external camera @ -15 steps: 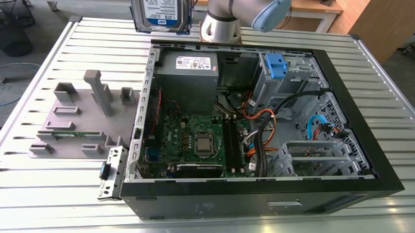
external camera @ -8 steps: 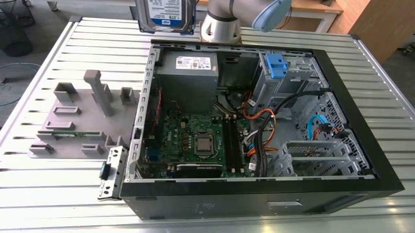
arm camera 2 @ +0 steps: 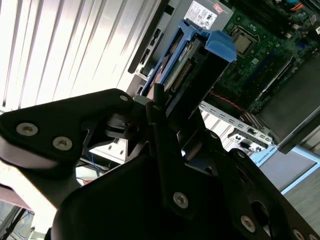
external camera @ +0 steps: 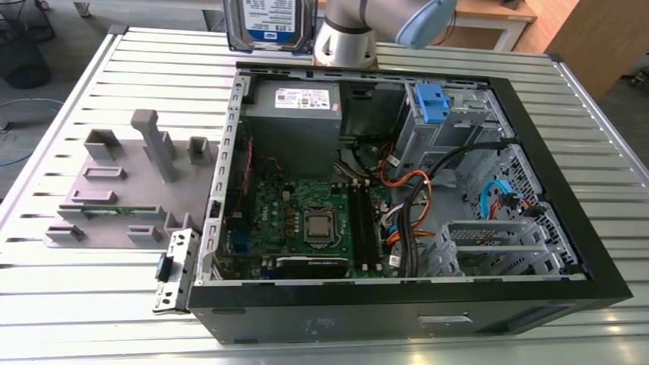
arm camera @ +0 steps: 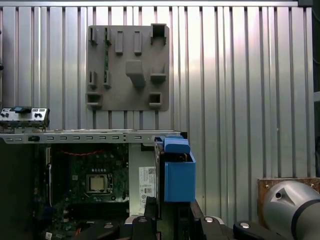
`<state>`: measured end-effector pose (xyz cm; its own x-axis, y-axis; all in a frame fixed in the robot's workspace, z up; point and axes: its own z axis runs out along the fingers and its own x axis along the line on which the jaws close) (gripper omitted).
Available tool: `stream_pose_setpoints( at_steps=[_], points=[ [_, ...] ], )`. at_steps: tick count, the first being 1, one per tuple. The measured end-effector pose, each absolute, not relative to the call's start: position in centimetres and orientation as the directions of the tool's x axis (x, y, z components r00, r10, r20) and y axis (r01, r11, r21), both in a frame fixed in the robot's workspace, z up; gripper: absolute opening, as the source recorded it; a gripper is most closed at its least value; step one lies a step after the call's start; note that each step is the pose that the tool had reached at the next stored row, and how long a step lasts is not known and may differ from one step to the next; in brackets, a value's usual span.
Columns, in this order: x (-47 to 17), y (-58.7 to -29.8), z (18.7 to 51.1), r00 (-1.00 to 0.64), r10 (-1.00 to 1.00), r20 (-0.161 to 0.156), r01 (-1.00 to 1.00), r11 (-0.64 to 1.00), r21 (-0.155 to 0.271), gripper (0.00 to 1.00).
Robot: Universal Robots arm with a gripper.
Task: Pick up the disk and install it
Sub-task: 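Pick up the disk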
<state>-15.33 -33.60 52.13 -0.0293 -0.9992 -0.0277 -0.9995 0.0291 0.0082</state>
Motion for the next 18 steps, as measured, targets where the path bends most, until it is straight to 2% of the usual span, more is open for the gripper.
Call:
stream_pose_setpoints(
  at_steps=[18],
  points=[
    [-12.6,-33.6,52.1,-0.029,-0.999,-0.028,-1.000,0.029,0.008,0.35]
  ],
)
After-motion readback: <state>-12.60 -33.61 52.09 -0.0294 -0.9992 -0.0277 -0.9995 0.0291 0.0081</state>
